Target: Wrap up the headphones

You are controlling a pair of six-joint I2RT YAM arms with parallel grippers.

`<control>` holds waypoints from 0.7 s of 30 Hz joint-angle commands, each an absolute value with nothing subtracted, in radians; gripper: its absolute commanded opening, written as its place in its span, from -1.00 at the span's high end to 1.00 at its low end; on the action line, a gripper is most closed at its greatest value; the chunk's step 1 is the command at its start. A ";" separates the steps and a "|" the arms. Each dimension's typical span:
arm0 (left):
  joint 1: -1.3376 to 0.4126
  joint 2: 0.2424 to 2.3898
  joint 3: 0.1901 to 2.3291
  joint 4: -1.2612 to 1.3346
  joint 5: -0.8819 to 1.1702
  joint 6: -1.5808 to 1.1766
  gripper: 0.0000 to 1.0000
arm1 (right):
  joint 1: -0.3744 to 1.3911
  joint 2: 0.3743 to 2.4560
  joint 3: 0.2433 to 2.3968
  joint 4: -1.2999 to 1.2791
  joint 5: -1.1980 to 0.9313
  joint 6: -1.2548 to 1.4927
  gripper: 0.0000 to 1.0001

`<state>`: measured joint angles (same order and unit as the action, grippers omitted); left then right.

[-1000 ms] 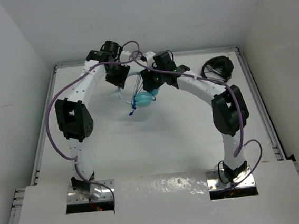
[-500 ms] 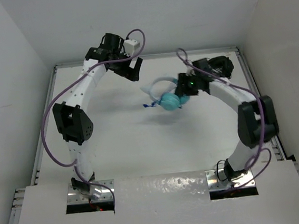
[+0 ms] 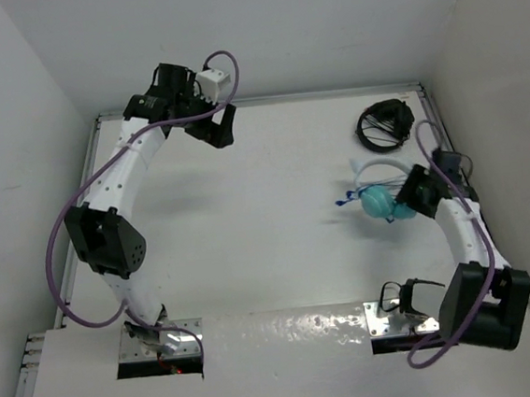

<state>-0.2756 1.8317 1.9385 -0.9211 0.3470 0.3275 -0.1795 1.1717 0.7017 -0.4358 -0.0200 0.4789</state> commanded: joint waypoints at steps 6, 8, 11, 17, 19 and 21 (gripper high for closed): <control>-0.273 1.573 1.756 -0.802 0.344 0.364 -0.99 | -0.474 1.075 0.583 -0.403 0.020 0.613 1.00; -0.272 1.554 1.724 -0.799 0.331 0.365 -0.99 | -0.503 1.069 0.559 -0.393 0.035 0.640 1.00; -0.272 1.502 1.672 -0.769 0.305 0.361 -0.99 | -0.515 1.052 0.529 -0.385 0.174 0.660 0.79; -0.272 1.464 1.615 -0.767 0.270 0.379 -0.99 | -0.535 0.984 0.561 -0.439 0.244 0.701 -0.98; -0.272 1.453 1.591 -0.765 0.259 0.385 -0.99 | -0.534 0.936 0.598 -0.466 0.284 0.674 -0.98; -0.268 1.436 1.577 -0.759 0.235 0.385 -0.99 | -0.526 0.855 0.653 -0.488 0.313 0.683 -0.98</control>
